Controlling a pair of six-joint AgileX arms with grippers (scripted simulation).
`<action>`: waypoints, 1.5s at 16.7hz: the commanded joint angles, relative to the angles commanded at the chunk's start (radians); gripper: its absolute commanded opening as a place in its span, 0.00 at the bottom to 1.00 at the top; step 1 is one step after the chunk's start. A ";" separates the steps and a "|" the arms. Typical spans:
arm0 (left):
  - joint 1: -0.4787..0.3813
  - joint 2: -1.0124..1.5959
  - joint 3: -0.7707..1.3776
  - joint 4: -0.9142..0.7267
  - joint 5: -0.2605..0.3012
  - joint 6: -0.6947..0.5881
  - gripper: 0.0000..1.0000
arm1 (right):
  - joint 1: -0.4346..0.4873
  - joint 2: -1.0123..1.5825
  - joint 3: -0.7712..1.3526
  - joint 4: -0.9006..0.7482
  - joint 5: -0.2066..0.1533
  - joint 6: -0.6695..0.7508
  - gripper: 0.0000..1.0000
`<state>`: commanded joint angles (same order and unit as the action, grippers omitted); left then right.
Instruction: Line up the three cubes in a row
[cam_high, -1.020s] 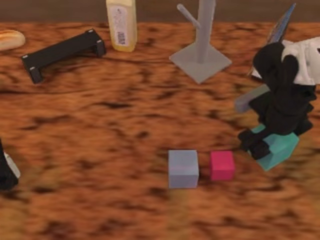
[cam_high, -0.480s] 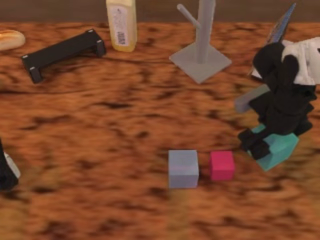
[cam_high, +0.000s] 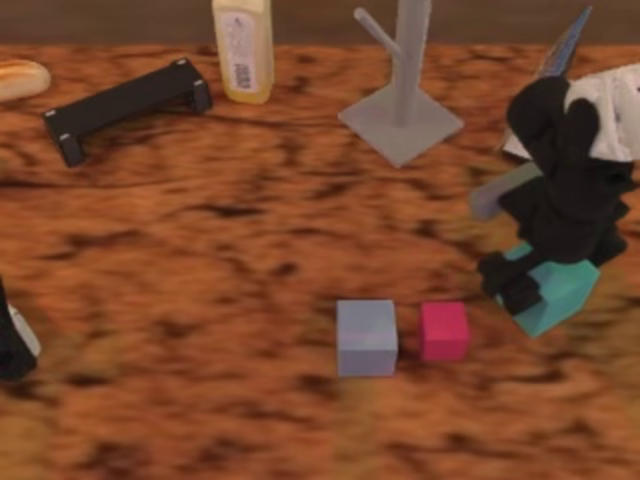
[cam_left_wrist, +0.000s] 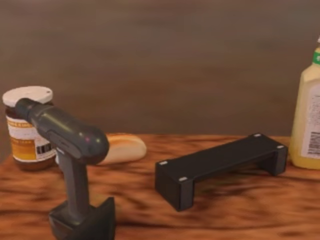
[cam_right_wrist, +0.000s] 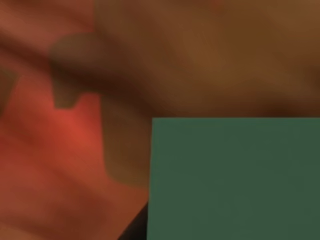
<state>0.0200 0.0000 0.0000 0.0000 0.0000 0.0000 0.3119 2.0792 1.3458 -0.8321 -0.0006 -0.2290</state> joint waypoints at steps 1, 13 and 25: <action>0.000 0.000 0.000 0.000 0.000 0.000 1.00 | 0.002 -0.012 0.018 -0.034 0.000 -0.001 0.00; 0.000 0.000 0.000 0.000 0.000 0.000 1.00 | 0.022 -0.062 0.148 -0.224 0.000 0.035 0.00; 0.000 0.000 0.000 0.000 0.000 0.000 1.00 | 0.439 0.401 0.980 -0.602 0.008 0.865 0.00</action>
<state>0.0200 0.0000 0.0000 0.0000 0.0000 0.0000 0.7509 2.4798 2.3260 -1.4345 0.0077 0.6359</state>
